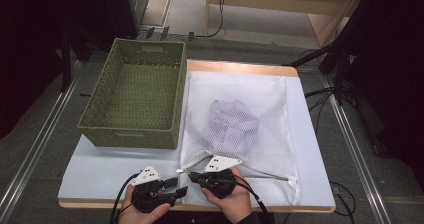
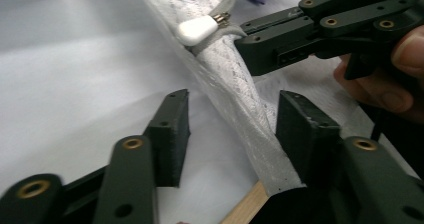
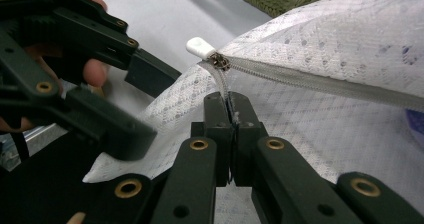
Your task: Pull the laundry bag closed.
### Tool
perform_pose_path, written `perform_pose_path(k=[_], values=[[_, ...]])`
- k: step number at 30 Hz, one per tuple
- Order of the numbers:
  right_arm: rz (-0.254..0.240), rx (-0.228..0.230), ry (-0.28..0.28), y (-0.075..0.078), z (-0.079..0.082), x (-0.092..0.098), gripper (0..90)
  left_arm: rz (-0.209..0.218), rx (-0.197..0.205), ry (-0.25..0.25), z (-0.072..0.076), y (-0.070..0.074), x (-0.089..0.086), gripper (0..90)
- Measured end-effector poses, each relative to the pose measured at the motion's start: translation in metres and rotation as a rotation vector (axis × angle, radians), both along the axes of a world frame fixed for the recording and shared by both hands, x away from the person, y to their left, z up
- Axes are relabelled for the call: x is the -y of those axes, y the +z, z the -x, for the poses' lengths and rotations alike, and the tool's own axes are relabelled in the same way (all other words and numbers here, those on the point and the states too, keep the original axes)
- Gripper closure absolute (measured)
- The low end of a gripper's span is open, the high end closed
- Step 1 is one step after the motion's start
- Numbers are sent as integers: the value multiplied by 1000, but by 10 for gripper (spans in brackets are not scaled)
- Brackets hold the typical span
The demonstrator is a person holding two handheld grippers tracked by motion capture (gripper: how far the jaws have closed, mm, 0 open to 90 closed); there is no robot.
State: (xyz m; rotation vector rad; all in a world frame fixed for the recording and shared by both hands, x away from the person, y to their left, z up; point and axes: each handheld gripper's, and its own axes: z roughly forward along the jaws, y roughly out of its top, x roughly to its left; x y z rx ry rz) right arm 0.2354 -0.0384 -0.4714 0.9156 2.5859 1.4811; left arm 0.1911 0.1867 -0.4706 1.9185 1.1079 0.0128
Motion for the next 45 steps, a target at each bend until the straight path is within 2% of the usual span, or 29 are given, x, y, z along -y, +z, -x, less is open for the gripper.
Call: perform_pose_path(k=[2, 4, 6, 8, 11, 13, 15, 19, 23, 26, 29, 31, 33, 35, 39, 41, 45], values=[[-3, 8, -2, 1, 1, 0, 900, -18, 11, -30, -1, 1, 2, 416], [-8, 12, -10, 2, 2, 0, 900, -6, 12, -67, -3, 1, 5, 392], [-18, 12, -15, 4, 2, 0, 900, -27, 27, -88, -3, 2, 8, 386], [-25, 18, -11, 5, 2, 0, 900, -53, 46, -104, -4, 2, 8, 449], [-33, 18, -10, 7, 3, 1, 900, -42, 44, -121, -8, 2, 6, 609], [-41, 22, -15, 8, 3, 1, 900, -27, 40, -157, -12, 2, 4, 701], [-48, 25, -15, 10, 4, 2, 899, -27, 45, -178, -14, 1, 3, 766], [-55, 16, -12, 11, 4, 5, 880, -24, 87, -194, -14, 5, 2, 881], [-97, 22, -36, 18, 5, 11, 769, -84, 158, -172, -8, 11, 6, 892], [-99, 46, -52, 25, 6, 12, 724, -98, 184, -168, -6, 12, 9, 893], [-110, 66, -70, 30, 6, 7, 668, -153, 227, -170, -2, 13, 15, 894], [-94, 81, -82, 31, 6, 0, 633, -189, 242, -172, 0, 13, 19, 895], [-76, 104, -100, 32, 4, -8, 606, -203, 248, -175, 1, 12, 23, 894], [-67, 108, -107, 31, 2, -15, 592, -213, 257, -175, 2, 12, 24, 894], [-43, 75, -85, 24, -4, -27, 569, -232, 256, -173, 2, 11, 25, 894], [-19, 73, -64, 21, -5, -32, 604, -245, 263, -176, 3, 11, 25, 894], [13, 57, -28, 19, -8, -33, 821, -247, 269, -183, 4, 10, 26, 894]])
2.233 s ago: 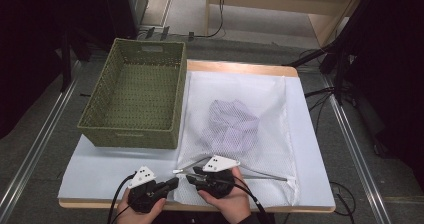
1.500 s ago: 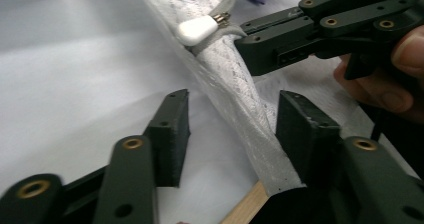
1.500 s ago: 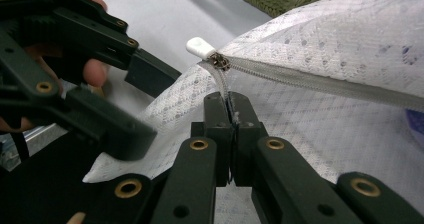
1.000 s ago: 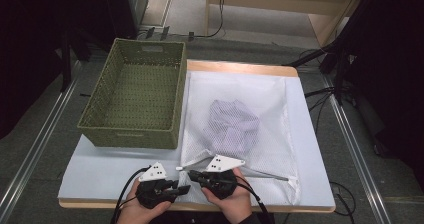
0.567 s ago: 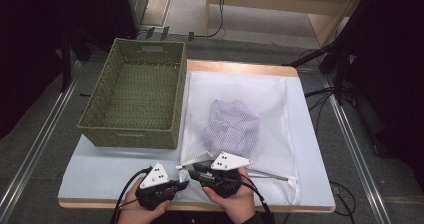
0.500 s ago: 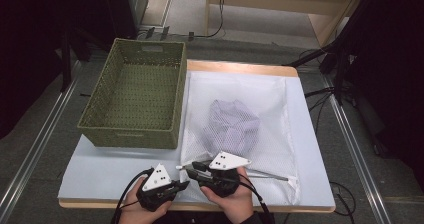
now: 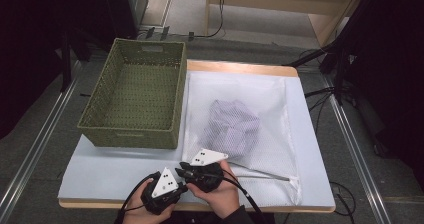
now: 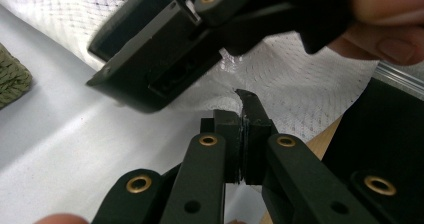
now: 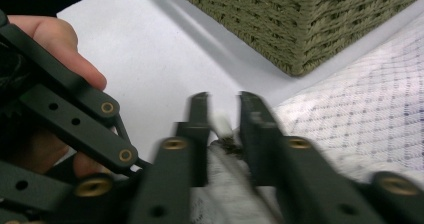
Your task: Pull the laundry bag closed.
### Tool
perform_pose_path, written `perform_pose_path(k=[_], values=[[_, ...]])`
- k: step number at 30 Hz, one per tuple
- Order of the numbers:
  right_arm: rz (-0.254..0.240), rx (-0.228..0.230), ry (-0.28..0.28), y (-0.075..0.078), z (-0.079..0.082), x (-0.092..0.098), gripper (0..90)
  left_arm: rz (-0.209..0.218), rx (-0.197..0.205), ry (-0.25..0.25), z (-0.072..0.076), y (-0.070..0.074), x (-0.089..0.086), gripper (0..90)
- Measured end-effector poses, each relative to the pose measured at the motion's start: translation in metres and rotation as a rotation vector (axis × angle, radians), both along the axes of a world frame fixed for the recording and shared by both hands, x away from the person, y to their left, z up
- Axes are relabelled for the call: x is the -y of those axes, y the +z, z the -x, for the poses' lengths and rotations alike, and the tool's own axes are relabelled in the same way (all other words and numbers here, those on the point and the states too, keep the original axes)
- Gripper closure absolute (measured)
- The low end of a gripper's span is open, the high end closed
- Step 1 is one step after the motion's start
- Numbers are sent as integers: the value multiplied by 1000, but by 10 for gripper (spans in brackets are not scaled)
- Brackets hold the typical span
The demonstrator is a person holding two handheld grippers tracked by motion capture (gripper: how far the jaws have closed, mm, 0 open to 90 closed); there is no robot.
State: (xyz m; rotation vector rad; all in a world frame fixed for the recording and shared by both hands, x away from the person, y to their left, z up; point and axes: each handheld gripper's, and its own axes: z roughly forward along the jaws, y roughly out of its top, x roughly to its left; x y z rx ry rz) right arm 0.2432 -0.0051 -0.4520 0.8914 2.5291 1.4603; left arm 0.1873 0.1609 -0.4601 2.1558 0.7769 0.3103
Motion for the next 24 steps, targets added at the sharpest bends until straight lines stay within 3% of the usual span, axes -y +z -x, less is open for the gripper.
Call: perform_pose_path(k=[3, 4, 6, 11, 15, 21, 24], values=[[-39, -7, -3, 5, -1, 9, 848, 5, -3, 5, 0, 0, -1, 893], [-50, -2, -12, 8, 0, 14, 900, -1, -4, 10, 0, 0, -1, 893], [-73, 8, -23, 11, 1, 22, 900, 8, -6, 11, -1, -1, -2, 893], [-75, 4, -28, 9, 1, 31, 894, 1, -4, 12, 0, -1, -2, 893], [-92, -11, -21, 8, 0, 25, 829, 3, -1, 17, 0, -1, 0, 893], [-39, 7, 3, 5, -6, -1, 677, -6, 0, 14, 1, -1, -1, 893], [6, -21, 32, 0, -10, -10, 677, -7, 1, 14, 1, -2, -1, 893]])
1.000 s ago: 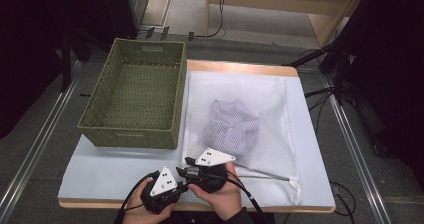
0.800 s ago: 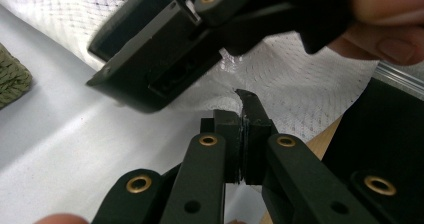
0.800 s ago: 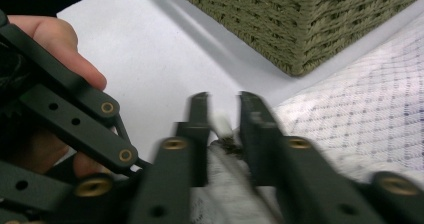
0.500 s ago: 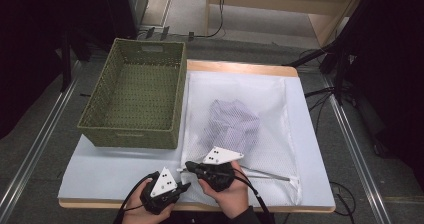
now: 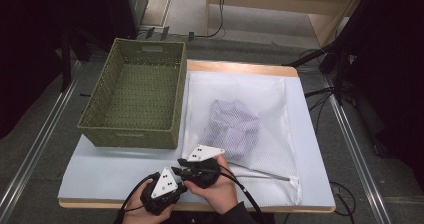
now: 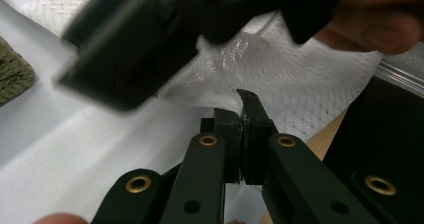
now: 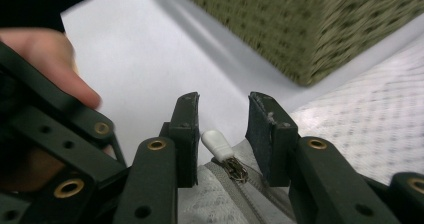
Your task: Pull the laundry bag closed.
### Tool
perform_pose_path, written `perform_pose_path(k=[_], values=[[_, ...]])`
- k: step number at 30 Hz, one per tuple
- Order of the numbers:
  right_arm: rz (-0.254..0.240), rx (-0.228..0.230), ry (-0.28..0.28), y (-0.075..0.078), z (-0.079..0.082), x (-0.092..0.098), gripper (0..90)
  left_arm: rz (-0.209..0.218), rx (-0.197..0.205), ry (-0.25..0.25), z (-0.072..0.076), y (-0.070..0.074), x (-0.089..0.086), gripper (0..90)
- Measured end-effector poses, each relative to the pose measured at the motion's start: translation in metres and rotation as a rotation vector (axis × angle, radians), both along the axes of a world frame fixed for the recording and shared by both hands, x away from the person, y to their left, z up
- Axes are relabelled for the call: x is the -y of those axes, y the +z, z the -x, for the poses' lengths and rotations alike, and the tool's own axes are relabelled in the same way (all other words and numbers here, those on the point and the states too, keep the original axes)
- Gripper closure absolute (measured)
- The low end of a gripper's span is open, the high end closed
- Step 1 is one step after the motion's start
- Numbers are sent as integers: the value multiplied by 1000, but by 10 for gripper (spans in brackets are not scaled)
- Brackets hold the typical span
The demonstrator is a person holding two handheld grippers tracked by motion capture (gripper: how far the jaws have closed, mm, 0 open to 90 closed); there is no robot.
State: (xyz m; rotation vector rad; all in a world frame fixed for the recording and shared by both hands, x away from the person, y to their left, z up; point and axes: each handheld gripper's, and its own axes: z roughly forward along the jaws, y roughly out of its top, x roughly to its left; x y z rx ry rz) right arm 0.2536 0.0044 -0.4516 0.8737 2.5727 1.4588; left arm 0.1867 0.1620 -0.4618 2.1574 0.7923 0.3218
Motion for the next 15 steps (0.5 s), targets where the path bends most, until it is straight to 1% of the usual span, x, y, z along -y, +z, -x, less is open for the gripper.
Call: perform_pose_path(k=[1, 3, 5, 7, 10, 11, 15], values=[[13, -6, 11, -2, -1, -2, 733, -1, -2, -2, 0, 0, 0, 893], [29, -34, 36, -3, -2, -2, 812, 0, -4, -5, 0, 0, -1, 893], [19, -34, 33, -1, -2, 2, 820, 2, -3, -6, 0, 0, -1, 893], [-17, -19, 18, 3, 0, 8, 821, 6, -6, -5, -1, 0, -1, 892], [-56, 14, 7, 9, 3, 16, 821, 8, -15, 1, -1, 0, -2, 892], [-71, 23, 4, 10, 5, 18, 820, 15, -16, 4, -1, -1, -2, 892], [-112, 36, -12, 11, 8, 29, 814, 15, -26, 13, -1, -2, -2, 891]])
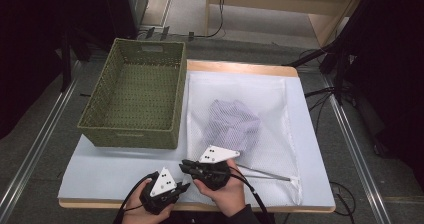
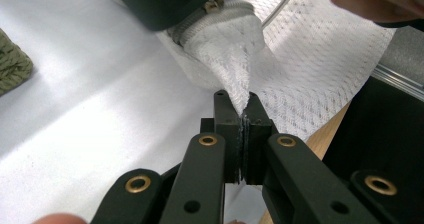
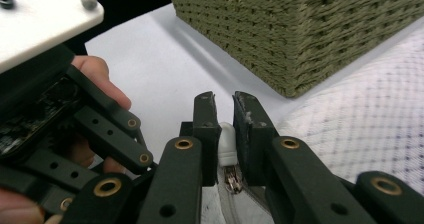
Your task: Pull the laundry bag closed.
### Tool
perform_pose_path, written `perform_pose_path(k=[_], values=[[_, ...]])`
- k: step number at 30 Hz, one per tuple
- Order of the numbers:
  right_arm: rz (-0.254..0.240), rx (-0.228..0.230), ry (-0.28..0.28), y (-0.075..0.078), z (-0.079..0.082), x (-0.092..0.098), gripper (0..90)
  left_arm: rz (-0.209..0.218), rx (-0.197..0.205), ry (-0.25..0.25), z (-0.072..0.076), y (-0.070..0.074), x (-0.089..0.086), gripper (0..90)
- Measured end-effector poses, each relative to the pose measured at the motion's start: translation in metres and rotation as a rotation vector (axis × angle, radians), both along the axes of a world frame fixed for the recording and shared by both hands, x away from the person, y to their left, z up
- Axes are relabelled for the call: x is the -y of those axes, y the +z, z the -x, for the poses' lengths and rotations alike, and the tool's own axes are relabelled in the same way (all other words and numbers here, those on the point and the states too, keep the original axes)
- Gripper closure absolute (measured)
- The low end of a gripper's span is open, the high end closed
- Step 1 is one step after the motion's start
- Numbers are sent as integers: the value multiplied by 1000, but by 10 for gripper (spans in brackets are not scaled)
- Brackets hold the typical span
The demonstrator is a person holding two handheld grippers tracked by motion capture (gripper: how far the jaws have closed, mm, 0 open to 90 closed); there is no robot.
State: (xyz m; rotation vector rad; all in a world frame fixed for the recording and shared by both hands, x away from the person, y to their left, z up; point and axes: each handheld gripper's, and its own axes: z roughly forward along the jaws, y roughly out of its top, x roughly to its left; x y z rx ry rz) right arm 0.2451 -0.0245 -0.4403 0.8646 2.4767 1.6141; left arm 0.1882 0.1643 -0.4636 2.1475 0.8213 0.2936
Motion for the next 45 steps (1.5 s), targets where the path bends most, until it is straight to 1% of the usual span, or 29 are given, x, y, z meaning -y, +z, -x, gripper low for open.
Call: perform_pose_path(k=[2, 4, 7, 10, 15, 18, 21, 24, 25, 26, 28, 30, 31, 32, 33, 35, 36, 38, 40, 45], values=[[-19, 0, -4, 0, 2, 5, 812, -3, -1, -1, 0, -1, 0, 891], [-28, 0, -7, 0, 3, 8, 813, 3, -3, 5, 0, -1, -1, 891], [-23, -2, -3, -3, 4, 13, 814, 4, -5, 11, -1, -1, -2, 891], [-23, -16, -6, -6, 6, 19, 814, 10, -4, 16, -1, 0, -2, 891], [-36, -70, -18, -13, 6, 27, 797, 7, 4, 14, 0, 0, -3, 891], [-42, -123, -22, -19, 5, 30, 777, 7, 6, 15, 0, 0, -3, 891], [-47, -152, -16, -22, 4, 32, 774, 3, 11, 14, 0, 0, -2, 890], [-64, -177, -19, -23, 4, 32, 772, -2, 15, 12, 1, 0, -2, 890], [-68, -189, -20, -23, 3, 32, 755, -8, 17, 14, 1, 1, -2, 891], [-82, -205, -20, -23, 3, 32, 739, -8, 18, 13, 1, 0, -2, 891], [-95, -223, -25, -24, 2, 32, 703, -8, 24, 13, 1, 0, -2, 890], [-110, -235, -38, -24, 2, 32, 696, -13, 29, 11, 2, 0, -1, 890], [-106, -235, -61, -24, 2, 32, 675, -15, 31, 9, 2, 0, -1, 890], [-110, -228, -80, -23, 2, 33, 683, -16, 31, 9, 2, 0, -1, 890], [-121, -229, -83, -23, 2, 33, 691, -16, 33, 9, 2, 0, -1, 890], [-155, -279, -75, -22, 2, 33, 712, -20, 34, 9, 2, 0, -1, 890], [-150, -287, -73, -22, 2, 33, 716, -22, 34, 8, 2, 0, -1, 890], [-137, -272, -103, -21, 3, 34, 702, -25, 35, 7, 2, 0, -1, 890], [-136, -267, -128, -21, 3, 34, 724, -25, 35, 8, 2, 0, 0, 890], [-140, -294, -140, -20, 3, 35, 741, -27, 38, 8, 2, 0, 0, 890]])
